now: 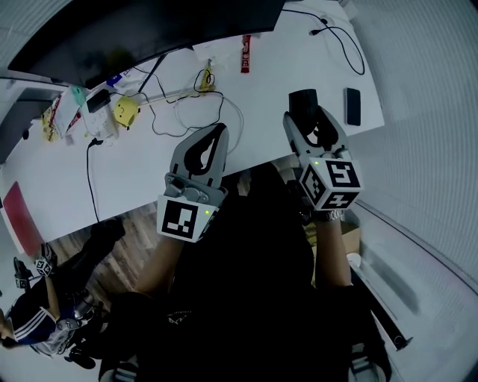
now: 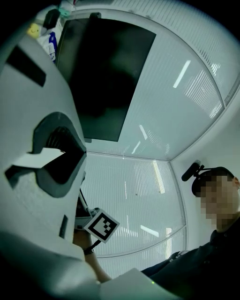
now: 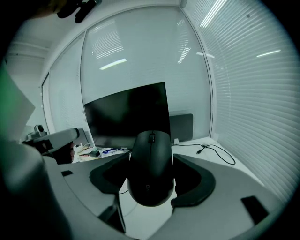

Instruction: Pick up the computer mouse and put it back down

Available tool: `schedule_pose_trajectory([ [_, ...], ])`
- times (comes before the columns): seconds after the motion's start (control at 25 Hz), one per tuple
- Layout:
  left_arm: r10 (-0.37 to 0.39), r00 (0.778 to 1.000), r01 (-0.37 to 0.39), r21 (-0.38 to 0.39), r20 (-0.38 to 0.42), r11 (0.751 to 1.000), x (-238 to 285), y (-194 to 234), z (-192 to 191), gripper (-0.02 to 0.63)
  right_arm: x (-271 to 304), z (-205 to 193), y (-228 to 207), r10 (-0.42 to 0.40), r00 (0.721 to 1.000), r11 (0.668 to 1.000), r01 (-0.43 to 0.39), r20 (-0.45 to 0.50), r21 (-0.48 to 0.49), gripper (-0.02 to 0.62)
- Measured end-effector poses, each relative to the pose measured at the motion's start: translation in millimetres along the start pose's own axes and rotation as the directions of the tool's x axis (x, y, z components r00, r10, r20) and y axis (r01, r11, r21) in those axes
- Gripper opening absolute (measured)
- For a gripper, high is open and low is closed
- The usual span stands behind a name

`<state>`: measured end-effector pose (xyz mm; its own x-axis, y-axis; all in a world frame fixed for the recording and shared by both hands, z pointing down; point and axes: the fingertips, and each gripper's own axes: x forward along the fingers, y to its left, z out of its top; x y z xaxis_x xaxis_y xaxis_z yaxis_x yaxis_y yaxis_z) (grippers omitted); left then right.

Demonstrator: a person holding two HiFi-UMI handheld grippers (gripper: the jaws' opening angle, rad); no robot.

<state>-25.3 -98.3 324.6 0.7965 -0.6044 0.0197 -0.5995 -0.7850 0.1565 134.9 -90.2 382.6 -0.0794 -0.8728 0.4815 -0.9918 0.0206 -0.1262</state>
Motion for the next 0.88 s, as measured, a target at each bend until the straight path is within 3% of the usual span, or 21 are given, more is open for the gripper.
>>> schedule_pose_trajectory([
  [0.36, -0.013, 0.999, 0.011, 0.044, 0.039, 0.999, -3.2, -2.0, 22.4, 0.002, -34.4, 42.7, 6.8, 0.003, 0.993, 1.0, -0.001, 0.117, -0.012, 0.287],
  [0.88, -0.008, 0.998, 0.004, 0.075, 0.061, 0.997, -13.5, -3.8, 36.0, 0.002, -63.2, 65.1, 16.9, 0.035, 0.978, 0.999, -0.033, 0.206, -0.016, 0.287],
])
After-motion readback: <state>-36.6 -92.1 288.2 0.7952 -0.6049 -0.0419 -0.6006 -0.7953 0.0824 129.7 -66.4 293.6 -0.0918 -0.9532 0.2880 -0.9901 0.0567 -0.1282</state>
